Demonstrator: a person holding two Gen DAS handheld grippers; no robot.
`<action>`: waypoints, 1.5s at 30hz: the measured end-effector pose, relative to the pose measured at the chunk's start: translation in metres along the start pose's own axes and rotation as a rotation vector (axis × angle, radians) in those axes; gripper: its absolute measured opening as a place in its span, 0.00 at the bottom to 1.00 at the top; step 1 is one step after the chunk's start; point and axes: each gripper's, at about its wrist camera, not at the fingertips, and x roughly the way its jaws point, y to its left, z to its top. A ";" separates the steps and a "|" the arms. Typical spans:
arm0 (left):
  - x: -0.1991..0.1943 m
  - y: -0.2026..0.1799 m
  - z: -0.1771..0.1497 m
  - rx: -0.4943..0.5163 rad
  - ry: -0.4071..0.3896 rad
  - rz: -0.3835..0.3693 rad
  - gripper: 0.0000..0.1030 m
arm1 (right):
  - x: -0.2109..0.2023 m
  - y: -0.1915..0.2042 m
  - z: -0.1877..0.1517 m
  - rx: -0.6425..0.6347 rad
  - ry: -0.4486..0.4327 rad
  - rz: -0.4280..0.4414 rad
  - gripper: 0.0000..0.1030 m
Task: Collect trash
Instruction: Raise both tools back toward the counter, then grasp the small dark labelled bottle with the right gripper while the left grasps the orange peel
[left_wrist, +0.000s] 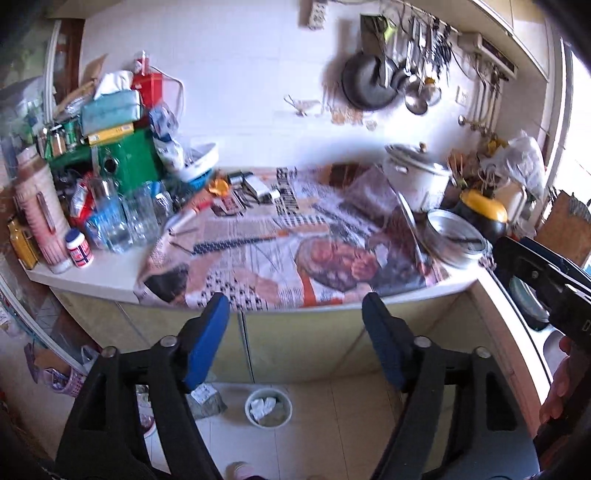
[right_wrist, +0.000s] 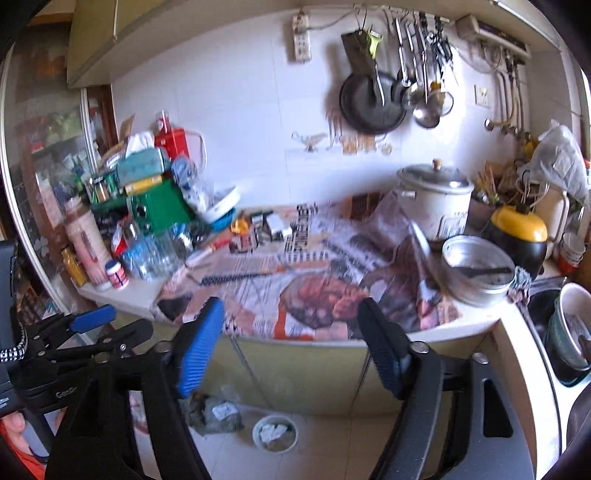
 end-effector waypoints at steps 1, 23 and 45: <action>0.000 0.003 0.004 -0.006 -0.005 0.004 0.79 | 0.000 0.000 0.003 -0.004 -0.007 -0.003 0.80; 0.144 0.120 0.137 0.011 -0.041 -0.018 0.89 | 0.162 0.039 0.075 0.003 0.036 -0.169 0.95; 0.291 0.151 0.168 -0.128 0.130 0.180 0.89 | 0.355 0.004 0.116 -0.052 0.279 0.001 1.00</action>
